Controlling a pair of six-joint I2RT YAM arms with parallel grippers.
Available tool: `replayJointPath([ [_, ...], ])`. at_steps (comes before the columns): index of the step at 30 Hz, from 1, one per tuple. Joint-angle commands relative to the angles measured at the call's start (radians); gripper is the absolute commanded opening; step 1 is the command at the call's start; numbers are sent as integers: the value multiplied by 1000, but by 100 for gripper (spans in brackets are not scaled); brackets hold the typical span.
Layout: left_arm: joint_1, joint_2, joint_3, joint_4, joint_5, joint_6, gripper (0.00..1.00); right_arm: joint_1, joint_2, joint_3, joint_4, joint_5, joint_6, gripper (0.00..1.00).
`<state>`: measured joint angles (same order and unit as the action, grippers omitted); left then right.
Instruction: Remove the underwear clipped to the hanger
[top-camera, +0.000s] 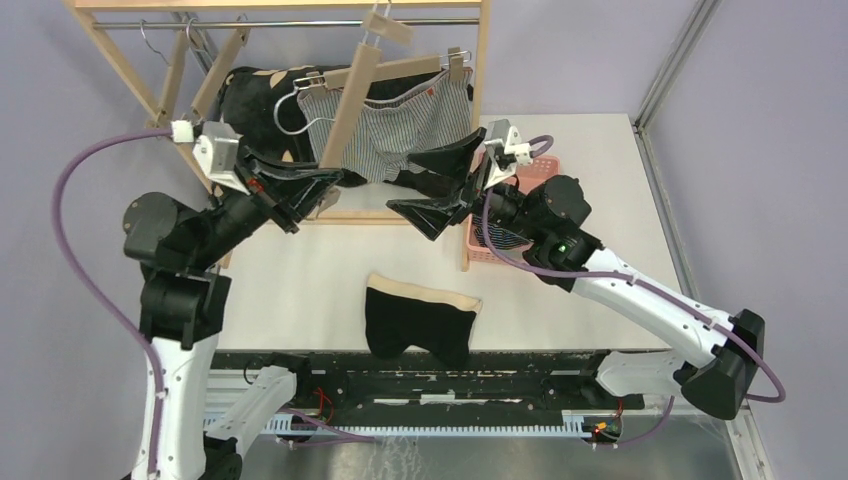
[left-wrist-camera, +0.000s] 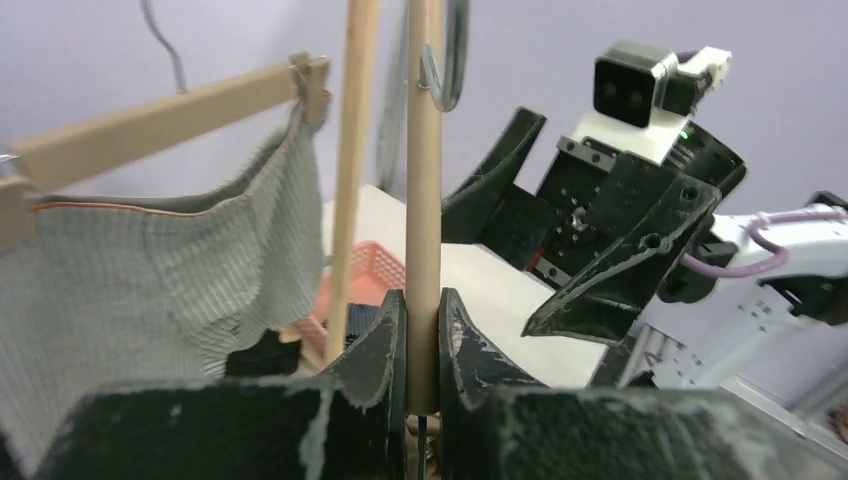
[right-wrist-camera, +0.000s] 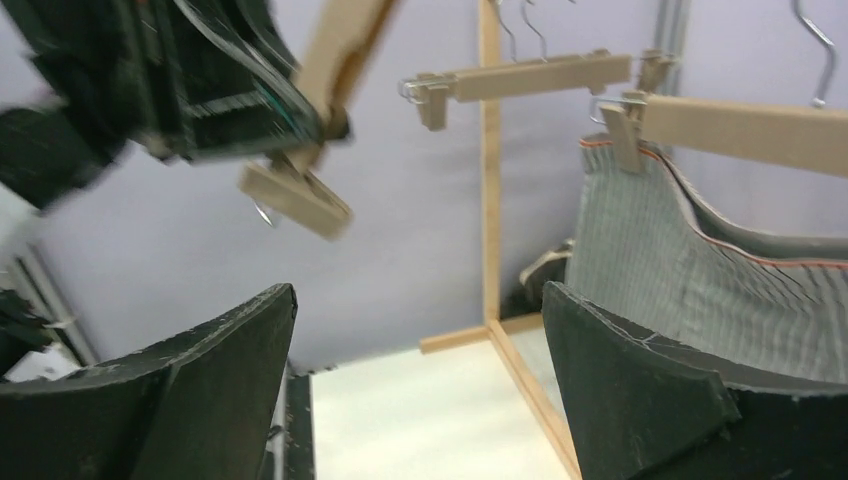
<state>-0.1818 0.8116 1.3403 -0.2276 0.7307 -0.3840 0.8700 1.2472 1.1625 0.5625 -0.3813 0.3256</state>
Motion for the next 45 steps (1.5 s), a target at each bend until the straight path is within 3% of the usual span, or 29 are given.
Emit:
replayJointPath([
  [1, 0, 20, 167, -312, -233, 181, 3, 2, -81, -12, -153, 123, -140, 100],
  [8, 1, 29, 298, -695, -615, 292, 3, 2, -179, -78, -319, 312, -232, 100],
  [13, 0, 6, 394, -935, -853, 302, 3, 3, -176, -57, -572, 377, -249, 100],
  [21, 0, -50, 359, -1019, -1047, 257, 3, 6, -166, -206, -643, 372, -197, 100],
  [26, 1, 44, 335, -995, -1051, 297, 3, 10, -82, -227, -735, 339, -174, 100],
  [31, 1, 188, 334, -949, -1081, 360, 3, 42, -17, -364, -696, 249, -110, 100],
  [38, 2, 321, 500, -925, -1025, 390, 3, 171, 17, -458, -615, 191, -81, 100],
  [45, 60, 420, 592, -934, -935, 452, 3, 268, 204, -421, -580, 236, -68, 100],
])
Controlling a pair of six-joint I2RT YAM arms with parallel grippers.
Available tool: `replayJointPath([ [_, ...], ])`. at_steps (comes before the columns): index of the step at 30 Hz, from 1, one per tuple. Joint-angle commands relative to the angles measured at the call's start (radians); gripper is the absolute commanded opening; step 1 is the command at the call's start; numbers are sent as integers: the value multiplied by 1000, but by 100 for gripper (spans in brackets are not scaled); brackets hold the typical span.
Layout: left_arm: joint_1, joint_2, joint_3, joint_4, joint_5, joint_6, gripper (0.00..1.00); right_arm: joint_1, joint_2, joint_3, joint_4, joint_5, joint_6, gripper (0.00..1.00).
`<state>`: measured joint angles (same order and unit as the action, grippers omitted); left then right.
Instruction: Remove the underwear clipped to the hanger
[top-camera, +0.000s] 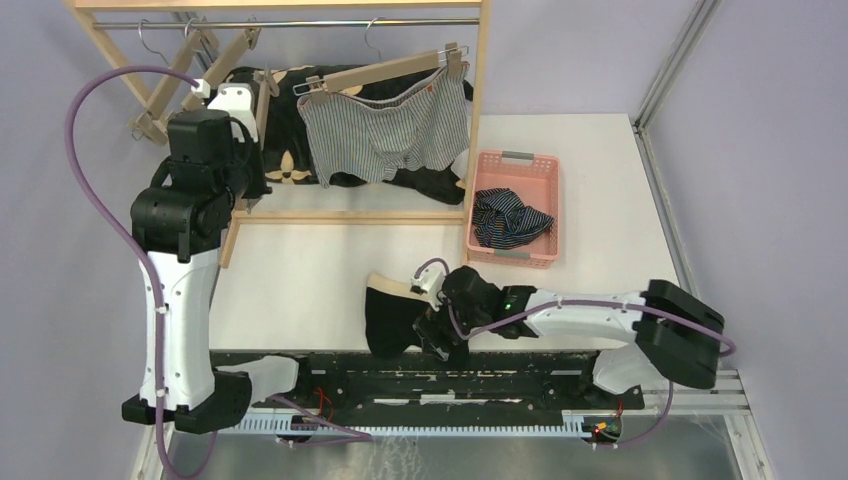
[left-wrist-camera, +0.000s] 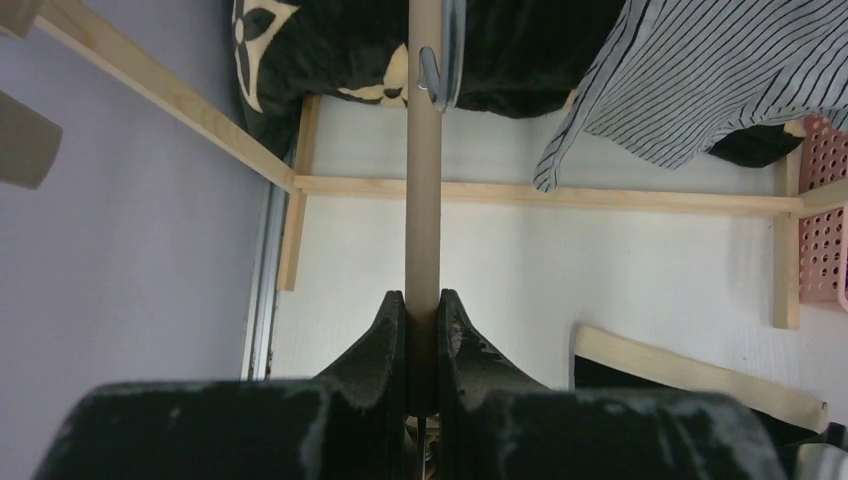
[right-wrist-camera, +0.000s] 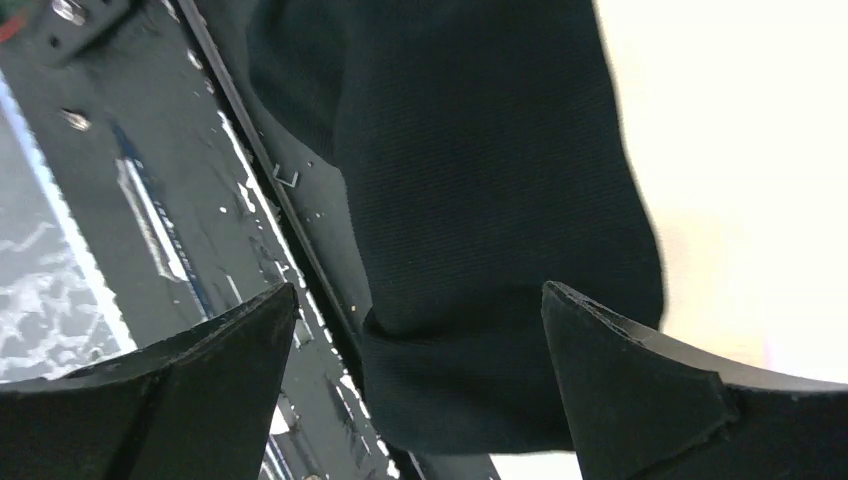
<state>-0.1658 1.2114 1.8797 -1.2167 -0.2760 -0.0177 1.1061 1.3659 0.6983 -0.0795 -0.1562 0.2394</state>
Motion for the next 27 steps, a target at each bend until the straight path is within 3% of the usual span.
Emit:
replayJointPath([
  [1, 68, 23, 51, 63, 113, 100, 3, 40, 113, 56, 63, 13, 21, 100],
  [9, 236, 24, 50, 159, 420, 139, 3, 58, 321, 149, -16, 168, 48, 100],
  [11, 272, 46, 58, 180, 505, 151, 3, 58, 358, 160, -24, 173, 52, 94],
  [12, 289, 58, 62, 192, 551, 155, 3, 58, 372, 162, -21, 176, 59, 89],
  [18, 369, 136, 115, 235, 710, 147, 3, 58, 417, 193, -71, 214, 67, 30],
  [20, 368, 135, 115, 260, 724, 134, 3, 58, 400, 199, -79, 220, 66, 3],
  [27, 368, 138, 161, 288, 707, 119, 3, 59, 252, 253, -166, 347, 29, 1],
])
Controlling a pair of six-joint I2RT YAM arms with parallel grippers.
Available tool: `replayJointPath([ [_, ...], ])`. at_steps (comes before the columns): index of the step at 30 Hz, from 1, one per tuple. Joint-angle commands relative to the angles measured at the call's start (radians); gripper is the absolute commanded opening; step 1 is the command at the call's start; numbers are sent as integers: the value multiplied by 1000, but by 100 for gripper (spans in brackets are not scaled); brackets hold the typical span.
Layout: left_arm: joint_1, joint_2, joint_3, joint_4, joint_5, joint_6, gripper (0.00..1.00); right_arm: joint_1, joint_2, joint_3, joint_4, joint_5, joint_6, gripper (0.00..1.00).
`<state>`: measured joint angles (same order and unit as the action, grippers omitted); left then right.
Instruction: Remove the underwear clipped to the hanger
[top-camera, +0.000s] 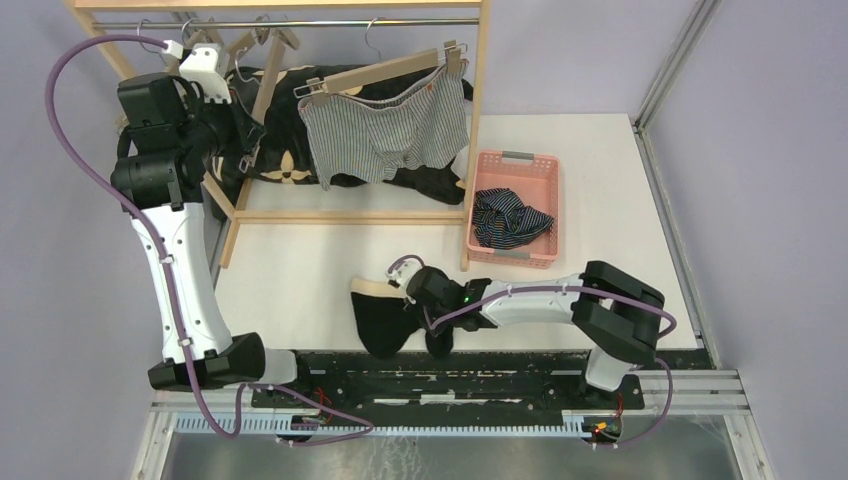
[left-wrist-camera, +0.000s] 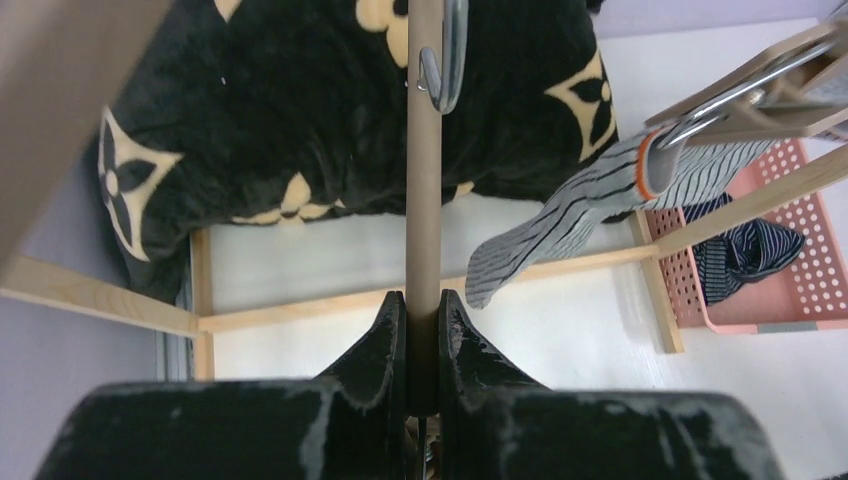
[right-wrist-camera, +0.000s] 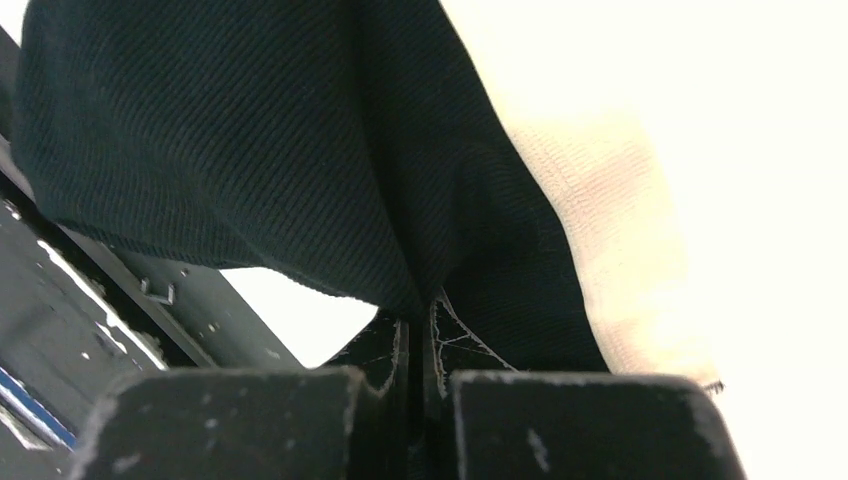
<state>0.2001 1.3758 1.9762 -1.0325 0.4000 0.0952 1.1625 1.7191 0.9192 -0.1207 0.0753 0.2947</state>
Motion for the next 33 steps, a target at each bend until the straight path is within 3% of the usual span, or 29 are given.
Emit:
replayJointPath([
  [1, 2, -36, 54, 118, 28, 6, 3, 2, -137, 31, -127, 147, -33, 1],
  [7, 2, -107, -13, 173, -18, 23, 3, 2, -318, 55, -155, 286, -66, 1],
  [19, 14, -33, -3, 228, -2, 22, 3, -35, -541, 103, -209, 646, -166, 1],
  [33, 44, -8, 6, 316, 83, -40, 3, -198, -777, 115, -204, 769, -242, 0],
])
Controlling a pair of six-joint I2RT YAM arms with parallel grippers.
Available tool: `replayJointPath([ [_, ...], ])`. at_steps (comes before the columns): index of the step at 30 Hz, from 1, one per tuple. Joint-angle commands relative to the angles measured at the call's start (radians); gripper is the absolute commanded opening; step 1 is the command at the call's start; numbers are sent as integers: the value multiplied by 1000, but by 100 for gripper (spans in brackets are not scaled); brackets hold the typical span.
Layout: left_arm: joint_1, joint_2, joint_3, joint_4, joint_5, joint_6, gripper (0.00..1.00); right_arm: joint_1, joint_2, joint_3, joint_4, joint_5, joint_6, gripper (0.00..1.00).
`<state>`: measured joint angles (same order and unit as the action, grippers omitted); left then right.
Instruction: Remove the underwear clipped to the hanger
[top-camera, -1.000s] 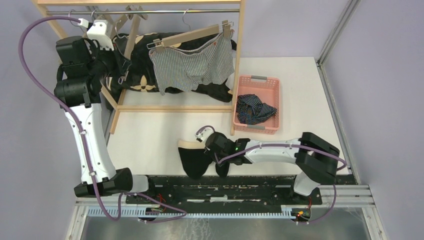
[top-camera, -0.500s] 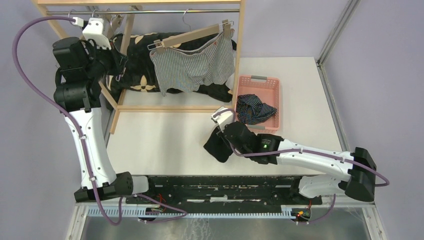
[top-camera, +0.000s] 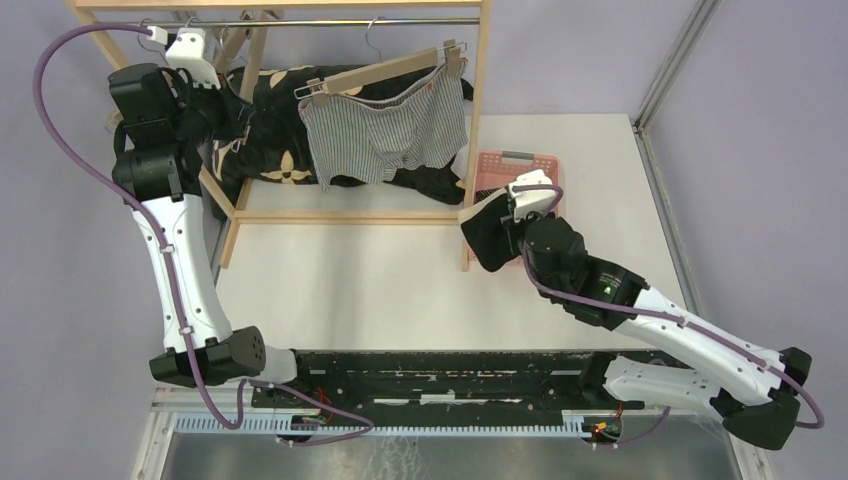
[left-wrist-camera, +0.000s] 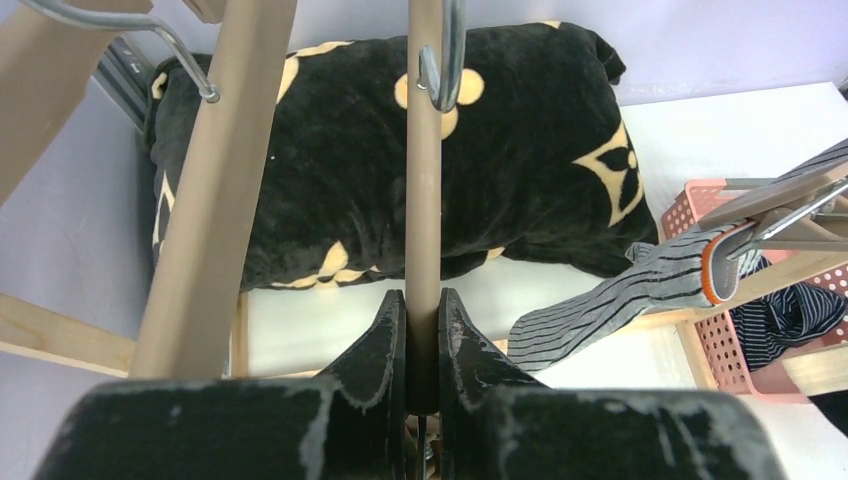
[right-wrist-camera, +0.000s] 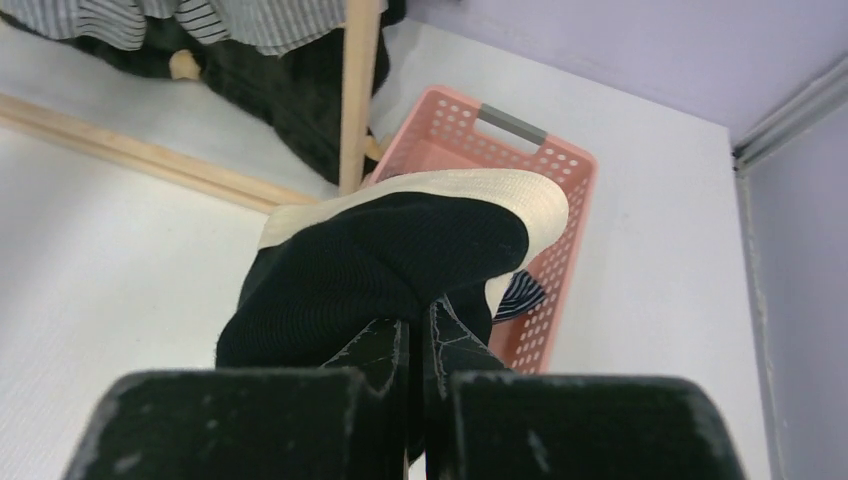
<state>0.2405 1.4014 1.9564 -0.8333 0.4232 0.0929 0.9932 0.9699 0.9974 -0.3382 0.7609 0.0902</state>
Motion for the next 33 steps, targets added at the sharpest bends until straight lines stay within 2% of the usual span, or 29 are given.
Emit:
replayJointPath([
  [1, 3, -42, 17, 120, 62, -39, 3, -42, -35, 37, 16, 90, -38, 1],
  [10, 5, -93, -16, 127, 68, -32, 3, -232, 35, 15, 60, 86, -24, 1],
  [19, 4, -127, -72, 115, 79, -19, 3, -467, 203, -32, 146, -147, 55, 1],
  [28, 4, -145, -127, 121, 62, 1, 3, -500, 289, -31, 173, -236, 67, 0],
  [33, 3, -134, -95, 148, 38, -20, 3, -519, 349, -28, 194, -270, 72, 1],
])
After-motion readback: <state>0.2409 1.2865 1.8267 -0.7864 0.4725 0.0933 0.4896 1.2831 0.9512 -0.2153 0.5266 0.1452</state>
